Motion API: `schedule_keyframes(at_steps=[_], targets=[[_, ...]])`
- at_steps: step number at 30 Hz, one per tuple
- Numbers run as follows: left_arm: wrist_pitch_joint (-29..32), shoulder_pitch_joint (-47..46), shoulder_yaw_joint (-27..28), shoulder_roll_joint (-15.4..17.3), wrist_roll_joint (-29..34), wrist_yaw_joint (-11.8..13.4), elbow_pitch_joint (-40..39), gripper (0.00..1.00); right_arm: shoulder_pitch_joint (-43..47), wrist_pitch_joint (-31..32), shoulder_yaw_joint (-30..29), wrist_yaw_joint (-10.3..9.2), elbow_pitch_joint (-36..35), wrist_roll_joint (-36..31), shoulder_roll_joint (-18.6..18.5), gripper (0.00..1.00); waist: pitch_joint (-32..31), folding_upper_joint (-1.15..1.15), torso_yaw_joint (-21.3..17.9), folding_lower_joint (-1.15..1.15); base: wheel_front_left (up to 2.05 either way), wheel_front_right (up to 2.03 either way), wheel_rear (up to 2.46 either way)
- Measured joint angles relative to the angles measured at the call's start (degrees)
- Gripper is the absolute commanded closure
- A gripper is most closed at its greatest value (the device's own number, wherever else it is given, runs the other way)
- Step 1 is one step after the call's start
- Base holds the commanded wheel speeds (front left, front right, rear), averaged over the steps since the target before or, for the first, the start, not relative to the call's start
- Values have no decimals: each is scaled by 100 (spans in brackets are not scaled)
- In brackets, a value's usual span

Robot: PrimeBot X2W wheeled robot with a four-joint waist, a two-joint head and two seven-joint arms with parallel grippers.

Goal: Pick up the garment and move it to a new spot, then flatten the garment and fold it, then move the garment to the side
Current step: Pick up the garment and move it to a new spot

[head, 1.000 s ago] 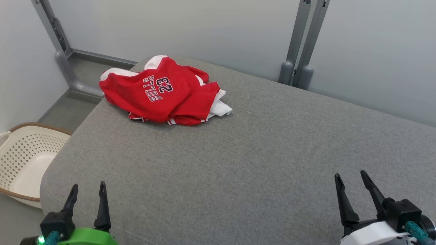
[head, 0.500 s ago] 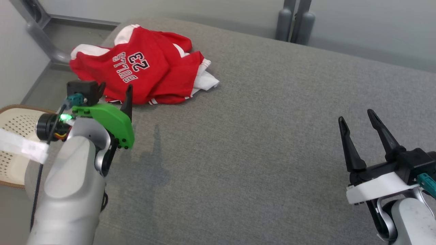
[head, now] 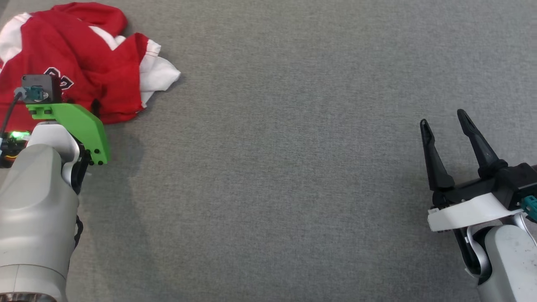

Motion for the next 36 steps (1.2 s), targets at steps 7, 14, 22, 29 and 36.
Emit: schedule_keyframes(at_steps=[7,14,22,29,36], targets=[[-331,-92,-101,132,-19,-12,355,100,84,0,-101,0,78,20,80,0,146,0,-349,0,0,0,0],[-772,282,-229,271,-31,-35,274,100,482,0,-164,0,211,80,319,0,-232,0,-382,-1,0,0,0],[-720,693,-388,595,-258,-43,-839,100,888,0,-210,0,281,119,515,0,-961,0,-194,-2,0,0,0],[98,1211,-421,1089,-802,-52,-3218,100,1055,0,-235,0,264,137,664,0,-1470,0,-82,-2,0,0,0],[1127,1841,-342,1178,-1260,167,-6212,100,1149,0,-318,0,261,162,749,0,-1691,0,-295,-2,0,0,0]])
